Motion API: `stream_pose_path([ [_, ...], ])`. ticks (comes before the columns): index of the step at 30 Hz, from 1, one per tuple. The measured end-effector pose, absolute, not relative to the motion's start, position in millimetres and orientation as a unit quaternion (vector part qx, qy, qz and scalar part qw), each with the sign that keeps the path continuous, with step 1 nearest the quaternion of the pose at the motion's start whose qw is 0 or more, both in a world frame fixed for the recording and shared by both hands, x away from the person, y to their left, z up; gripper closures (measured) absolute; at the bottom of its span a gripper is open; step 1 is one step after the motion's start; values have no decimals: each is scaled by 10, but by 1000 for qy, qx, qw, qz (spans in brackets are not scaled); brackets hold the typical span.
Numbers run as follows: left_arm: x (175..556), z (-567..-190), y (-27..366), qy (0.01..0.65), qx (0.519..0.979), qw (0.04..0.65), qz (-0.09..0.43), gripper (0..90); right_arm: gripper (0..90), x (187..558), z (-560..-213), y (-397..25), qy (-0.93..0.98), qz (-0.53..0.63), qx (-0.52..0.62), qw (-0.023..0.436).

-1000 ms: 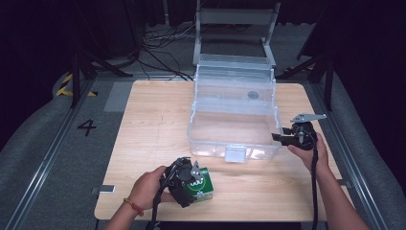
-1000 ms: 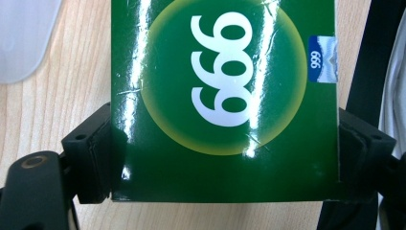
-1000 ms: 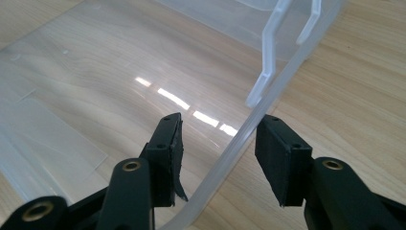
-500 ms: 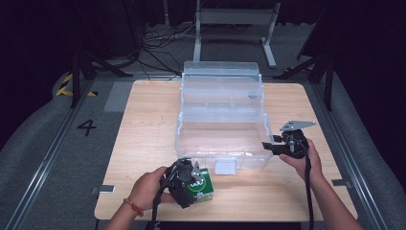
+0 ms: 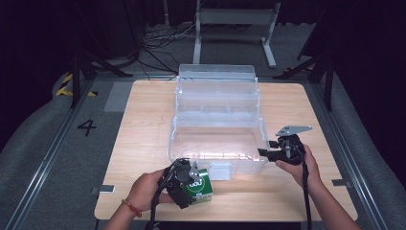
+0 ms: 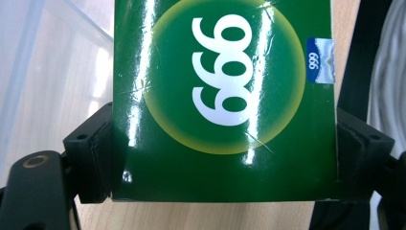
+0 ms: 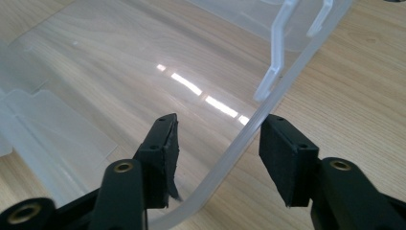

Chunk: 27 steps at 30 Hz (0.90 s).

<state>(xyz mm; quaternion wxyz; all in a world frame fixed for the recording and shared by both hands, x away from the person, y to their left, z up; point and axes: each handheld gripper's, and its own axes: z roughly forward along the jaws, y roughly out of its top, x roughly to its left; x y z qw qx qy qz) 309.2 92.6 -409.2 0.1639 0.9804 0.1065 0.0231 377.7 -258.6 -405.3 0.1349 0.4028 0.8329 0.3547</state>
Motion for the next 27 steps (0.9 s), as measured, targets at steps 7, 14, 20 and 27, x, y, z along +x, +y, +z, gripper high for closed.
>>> stream_pose_path([
  [7,2997,-3911,912,89,980,178,24,161,425,3672,-3981,-2552,834,347,397,161],
  [14,2945,-3650,931,68,979,192,27,162,343,3594,-3844,-2701,824,384,383,166],
  [20,2944,-3493,956,72,975,207,37,162,326,3464,-3722,-3017,806,426,364,192],
  [27,2909,-3355,974,57,971,227,45,162,314,3456,-3917,-3312,808,394,382,214],
])
